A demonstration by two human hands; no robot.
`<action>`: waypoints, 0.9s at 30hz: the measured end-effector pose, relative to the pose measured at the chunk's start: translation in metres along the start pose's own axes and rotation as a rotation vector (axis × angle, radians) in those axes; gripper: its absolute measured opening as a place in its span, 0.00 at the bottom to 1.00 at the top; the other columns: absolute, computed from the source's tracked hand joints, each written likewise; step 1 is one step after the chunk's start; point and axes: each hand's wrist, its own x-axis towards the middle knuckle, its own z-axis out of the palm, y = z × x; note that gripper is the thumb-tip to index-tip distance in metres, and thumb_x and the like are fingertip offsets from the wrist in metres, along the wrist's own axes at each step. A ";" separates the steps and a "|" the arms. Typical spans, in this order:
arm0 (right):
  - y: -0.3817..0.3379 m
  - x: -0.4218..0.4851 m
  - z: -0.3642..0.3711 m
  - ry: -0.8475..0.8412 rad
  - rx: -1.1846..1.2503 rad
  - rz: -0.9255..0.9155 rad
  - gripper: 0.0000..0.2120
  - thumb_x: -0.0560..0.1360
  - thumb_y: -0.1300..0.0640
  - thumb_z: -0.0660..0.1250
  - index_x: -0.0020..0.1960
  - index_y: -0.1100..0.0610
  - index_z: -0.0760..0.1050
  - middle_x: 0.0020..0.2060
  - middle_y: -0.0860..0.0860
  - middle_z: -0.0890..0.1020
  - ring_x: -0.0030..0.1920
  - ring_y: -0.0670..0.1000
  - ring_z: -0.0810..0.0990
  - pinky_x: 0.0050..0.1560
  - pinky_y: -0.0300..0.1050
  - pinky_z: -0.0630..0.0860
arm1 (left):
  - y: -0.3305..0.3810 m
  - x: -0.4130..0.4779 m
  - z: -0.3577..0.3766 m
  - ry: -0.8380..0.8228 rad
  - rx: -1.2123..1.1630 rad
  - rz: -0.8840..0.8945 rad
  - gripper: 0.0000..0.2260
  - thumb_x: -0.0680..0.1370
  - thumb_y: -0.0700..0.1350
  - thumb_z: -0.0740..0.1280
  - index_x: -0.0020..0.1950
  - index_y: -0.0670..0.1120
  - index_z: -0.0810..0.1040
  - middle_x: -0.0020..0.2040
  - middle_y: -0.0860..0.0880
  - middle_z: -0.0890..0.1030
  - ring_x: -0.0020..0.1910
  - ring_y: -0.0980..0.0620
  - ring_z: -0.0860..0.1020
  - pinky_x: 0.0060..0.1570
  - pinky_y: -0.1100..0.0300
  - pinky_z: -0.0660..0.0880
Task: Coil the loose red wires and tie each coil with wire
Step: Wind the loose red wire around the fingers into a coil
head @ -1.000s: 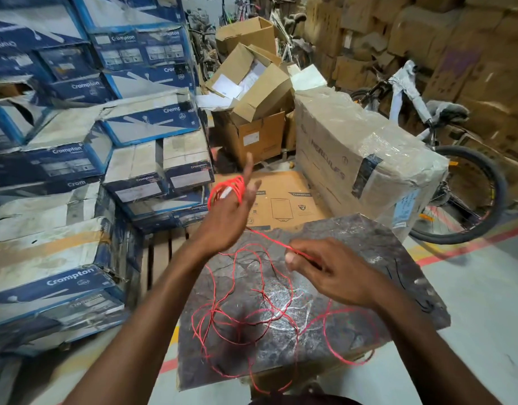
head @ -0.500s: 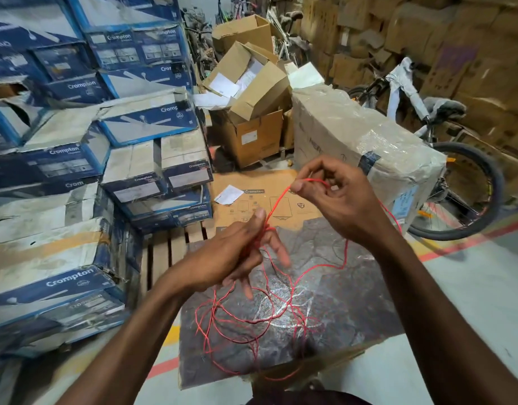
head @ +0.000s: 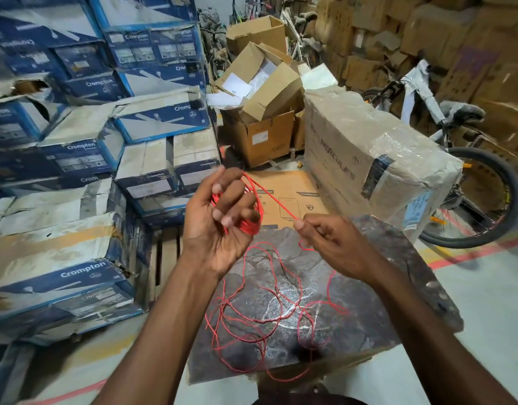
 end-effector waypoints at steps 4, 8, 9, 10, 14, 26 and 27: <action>0.001 -0.020 0.000 -0.131 0.068 0.030 0.29 0.82 0.35 0.58 0.34 0.57 0.65 0.27 0.48 0.64 0.29 0.49 0.63 0.32 0.50 0.61 | 0.011 0.012 -0.007 0.199 0.032 0.202 0.18 0.86 0.45 0.52 0.45 0.42 0.78 0.43 0.46 0.85 0.45 0.44 0.86 0.52 0.39 0.82; -0.011 -0.036 -0.003 -0.337 0.134 0.083 0.22 0.84 0.43 0.60 0.37 0.55 0.70 0.27 0.44 0.68 0.28 0.43 0.66 0.30 0.45 0.66 | 0.013 0.026 -0.012 0.278 0.261 0.237 0.22 0.86 0.49 0.51 0.71 0.38 0.73 0.71 0.36 0.75 0.68 0.35 0.76 0.63 0.36 0.75; -0.015 -0.040 -0.003 -0.394 0.133 0.098 0.20 0.84 0.45 0.61 0.39 0.56 0.72 0.26 0.44 0.69 0.27 0.43 0.70 0.29 0.48 0.72 | 0.012 0.030 -0.012 0.327 0.344 0.244 0.22 0.86 0.51 0.51 0.75 0.41 0.69 0.72 0.36 0.74 0.68 0.36 0.76 0.65 0.37 0.74; -0.020 -0.043 -0.003 -0.441 0.138 0.105 0.18 0.84 0.46 0.62 0.41 0.55 0.74 0.26 0.46 0.70 0.27 0.44 0.73 0.30 0.52 0.77 | 0.011 0.033 -0.014 0.399 0.459 0.272 0.23 0.86 0.53 0.51 0.78 0.45 0.67 0.73 0.38 0.73 0.67 0.39 0.78 0.67 0.40 0.73; -0.044 -0.048 -0.013 -0.484 0.122 0.059 0.08 0.85 0.50 0.62 0.51 0.52 0.76 0.28 0.54 0.69 0.25 0.56 0.76 0.29 0.49 0.76 | 0.002 0.037 -0.023 0.395 1.259 0.291 0.23 0.84 0.61 0.50 0.80 0.66 0.52 0.79 0.50 0.63 0.64 0.61 0.78 0.72 0.53 0.68; -0.052 -0.025 -0.067 -0.127 0.139 -0.124 0.15 0.82 0.65 0.57 0.53 0.54 0.81 0.31 0.60 0.66 0.27 0.55 0.62 0.28 0.42 0.61 | -0.022 -0.006 0.003 -0.052 2.260 -0.127 0.21 0.84 0.61 0.43 0.78 0.70 0.55 0.38 0.59 0.77 0.45 0.60 0.76 0.50 0.64 0.70; -0.051 -0.024 -0.066 -0.100 0.190 -0.125 0.14 0.82 0.65 0.57 0.53 0.56 0.80 0.31 0.59 0.66 0.26 0.54 0.60 0.27 0.42 0.59 | -0.022 -0.009 0.009 -0.057 2.195 -0.181 0.21 0.83 0.63 0.43 0.73 0.70 0.65 0.37 0.64 0.76 0.44 0.64 0.75 0.46 0.71 0.67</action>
